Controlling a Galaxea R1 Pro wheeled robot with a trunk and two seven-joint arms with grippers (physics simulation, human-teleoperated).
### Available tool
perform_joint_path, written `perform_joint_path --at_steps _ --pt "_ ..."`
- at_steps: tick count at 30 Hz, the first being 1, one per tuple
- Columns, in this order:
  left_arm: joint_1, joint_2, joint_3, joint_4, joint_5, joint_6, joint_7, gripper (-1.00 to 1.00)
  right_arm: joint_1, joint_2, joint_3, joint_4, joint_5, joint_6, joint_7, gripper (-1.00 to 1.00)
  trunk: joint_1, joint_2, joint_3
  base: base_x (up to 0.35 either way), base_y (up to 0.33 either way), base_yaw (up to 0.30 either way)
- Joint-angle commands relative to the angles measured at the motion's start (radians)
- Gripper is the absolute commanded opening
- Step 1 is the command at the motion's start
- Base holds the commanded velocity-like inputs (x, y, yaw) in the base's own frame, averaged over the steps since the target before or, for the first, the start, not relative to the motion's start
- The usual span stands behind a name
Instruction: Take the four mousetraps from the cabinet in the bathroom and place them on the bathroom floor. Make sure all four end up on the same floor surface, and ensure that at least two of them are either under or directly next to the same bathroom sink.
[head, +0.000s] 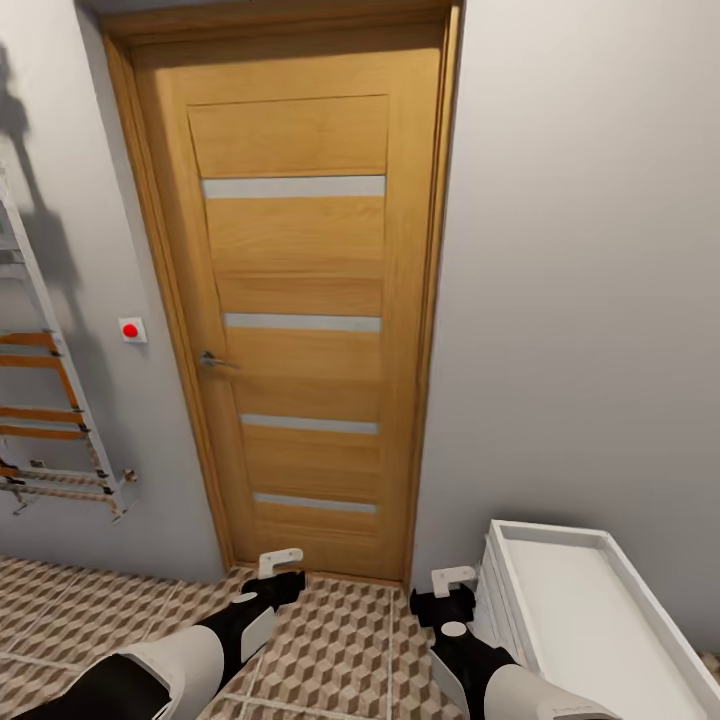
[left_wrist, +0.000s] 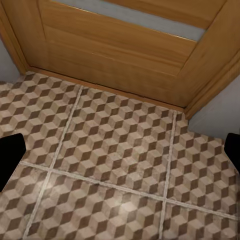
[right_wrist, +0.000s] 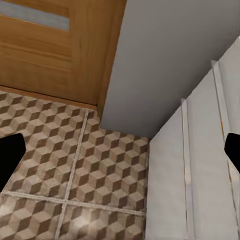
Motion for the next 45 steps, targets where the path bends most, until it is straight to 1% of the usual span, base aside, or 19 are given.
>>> perform_joint_path --at_steps 1,45 --pt "-0.001 -0.001 -0.008 0.001 0.007 -0.003 0.004 1.0 -0.001 0.0 0.0 0.001 0.007 -0.001 -0.005 1.0 0.0 -0.001 -0.001 0.0 0.0 0.3" --pt "-0.001 -0.001 -0.008 0.001 0.007 -0.003 0.004 1.0 -0.001 0.0 0.0 0.001 0.008 -0.001 -0.005 1.0 0.0 -0.001 -0.001 0.0 0.0 0.3"
